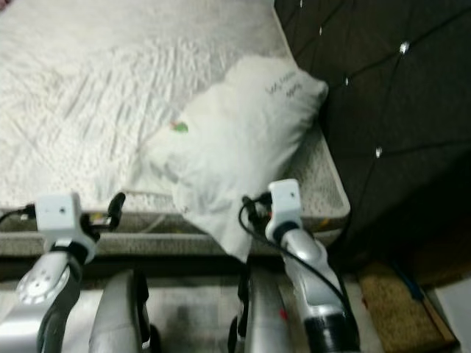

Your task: Clean up the room

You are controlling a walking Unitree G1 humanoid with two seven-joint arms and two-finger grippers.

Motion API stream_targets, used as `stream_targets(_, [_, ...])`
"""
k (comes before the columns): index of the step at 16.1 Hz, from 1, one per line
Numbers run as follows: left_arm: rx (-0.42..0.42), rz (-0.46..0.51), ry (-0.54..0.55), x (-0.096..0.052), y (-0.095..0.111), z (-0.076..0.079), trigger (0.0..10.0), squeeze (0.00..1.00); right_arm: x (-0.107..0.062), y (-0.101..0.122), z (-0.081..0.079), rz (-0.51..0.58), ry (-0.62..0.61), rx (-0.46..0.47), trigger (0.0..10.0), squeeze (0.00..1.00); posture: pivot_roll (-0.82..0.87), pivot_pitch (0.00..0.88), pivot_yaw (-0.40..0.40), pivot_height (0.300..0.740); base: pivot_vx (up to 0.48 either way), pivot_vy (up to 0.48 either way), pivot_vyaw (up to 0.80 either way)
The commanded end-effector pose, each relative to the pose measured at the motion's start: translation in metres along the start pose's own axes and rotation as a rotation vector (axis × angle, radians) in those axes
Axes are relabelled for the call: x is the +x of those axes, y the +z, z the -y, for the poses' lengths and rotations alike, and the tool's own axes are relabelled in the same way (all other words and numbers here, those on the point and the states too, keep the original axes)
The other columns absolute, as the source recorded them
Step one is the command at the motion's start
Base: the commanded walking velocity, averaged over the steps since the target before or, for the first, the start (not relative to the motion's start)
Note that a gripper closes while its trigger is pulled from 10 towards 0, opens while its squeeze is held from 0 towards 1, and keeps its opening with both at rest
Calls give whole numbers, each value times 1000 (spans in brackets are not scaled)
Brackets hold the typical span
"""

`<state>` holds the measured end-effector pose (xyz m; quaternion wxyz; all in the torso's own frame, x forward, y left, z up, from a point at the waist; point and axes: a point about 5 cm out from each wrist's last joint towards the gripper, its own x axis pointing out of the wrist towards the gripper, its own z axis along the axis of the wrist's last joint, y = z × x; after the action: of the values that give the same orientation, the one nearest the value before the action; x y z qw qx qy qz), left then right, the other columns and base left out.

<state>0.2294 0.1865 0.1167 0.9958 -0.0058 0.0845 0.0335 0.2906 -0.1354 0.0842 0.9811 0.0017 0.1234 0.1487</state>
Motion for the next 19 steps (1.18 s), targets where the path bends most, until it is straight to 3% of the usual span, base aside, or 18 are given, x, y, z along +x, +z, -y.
stream_targets(1, [1,-9,-14,-5,1,2,10000,0,2,-3,1,-18,0,-6,10000,0,69,160,-106,544,0,0,0])
stream_targets(6, [1,-48,-51,-16,0,5,10000,0,27,5,-5,-24,46,1,10000,0,97,188,-98,544,0,0,0])
stream_targets(10, [12,-76,-52,-27,-2,1,10000,0,45,17,-18,22,36,148,10000,0,133,218,-92,529,0,0,0])
stream_targets(14, [22,-96,-58,-33,0,-2,10000,0,64,32,-31,56,74,226,10000,0,156,231,-82,529,0,0,0])
stream_targets(15, [23,-99,-60,-33,0,-2,10000,0,69,38,-31,75,74,268,1490,0,157,231,-80,529,0,0,0])
stream_targets(16, [25,-100,-66,-31,1,-1,10000,0,76,50,-30,106,48,338,0,0,159,241,-76,529,0,0,0])
stream_targets(19, [21,-86,-74,-27,5,2,10000,0,86,71,-28,134,10,378,0,0,162,225,-79,529,0,0,0])
